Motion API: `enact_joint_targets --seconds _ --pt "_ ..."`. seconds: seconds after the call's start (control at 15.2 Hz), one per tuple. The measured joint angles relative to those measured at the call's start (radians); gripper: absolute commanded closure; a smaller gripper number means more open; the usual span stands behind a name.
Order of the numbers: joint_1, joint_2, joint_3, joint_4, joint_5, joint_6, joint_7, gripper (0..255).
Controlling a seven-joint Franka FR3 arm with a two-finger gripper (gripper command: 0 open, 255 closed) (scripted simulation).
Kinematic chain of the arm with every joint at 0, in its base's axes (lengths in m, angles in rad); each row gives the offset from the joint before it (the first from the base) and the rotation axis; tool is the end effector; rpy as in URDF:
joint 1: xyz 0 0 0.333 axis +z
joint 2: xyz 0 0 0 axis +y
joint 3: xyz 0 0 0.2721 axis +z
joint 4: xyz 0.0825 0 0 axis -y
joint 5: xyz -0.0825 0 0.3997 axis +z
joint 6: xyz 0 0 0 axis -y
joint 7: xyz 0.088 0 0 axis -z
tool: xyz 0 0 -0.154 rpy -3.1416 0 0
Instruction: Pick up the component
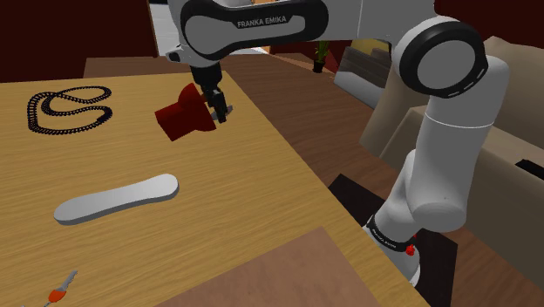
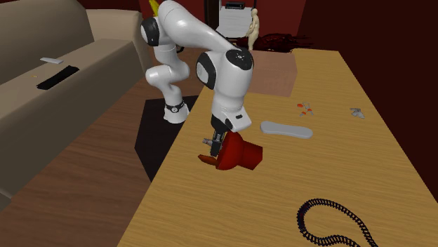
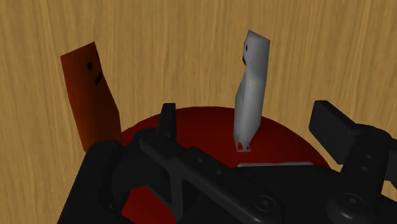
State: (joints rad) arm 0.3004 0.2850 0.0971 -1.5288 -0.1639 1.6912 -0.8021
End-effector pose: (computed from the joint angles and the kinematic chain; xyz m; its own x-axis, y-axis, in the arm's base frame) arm 0.5936 0.2196 0.3932 0.3320 0.9261 -0.1793 0.9416 -0.3368 0.0037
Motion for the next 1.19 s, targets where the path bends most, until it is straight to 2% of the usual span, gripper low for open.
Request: enact_joint_targets --seconds 0.07,0.13,0.79,1.19 --pt "0.000 0.000 0.000 -0.004 0.000 0.004 0.000 0" --pt "-0.001 0.000 0.000 -0.007 0.000 0.007 0.000 255" --pt "-0.001 -0.001 0.000 -0.010 0.000 0.010 0.000 255" --pt "0.001 -0.002 0.000 0.056 0.001 -0.058 -0.008 255"
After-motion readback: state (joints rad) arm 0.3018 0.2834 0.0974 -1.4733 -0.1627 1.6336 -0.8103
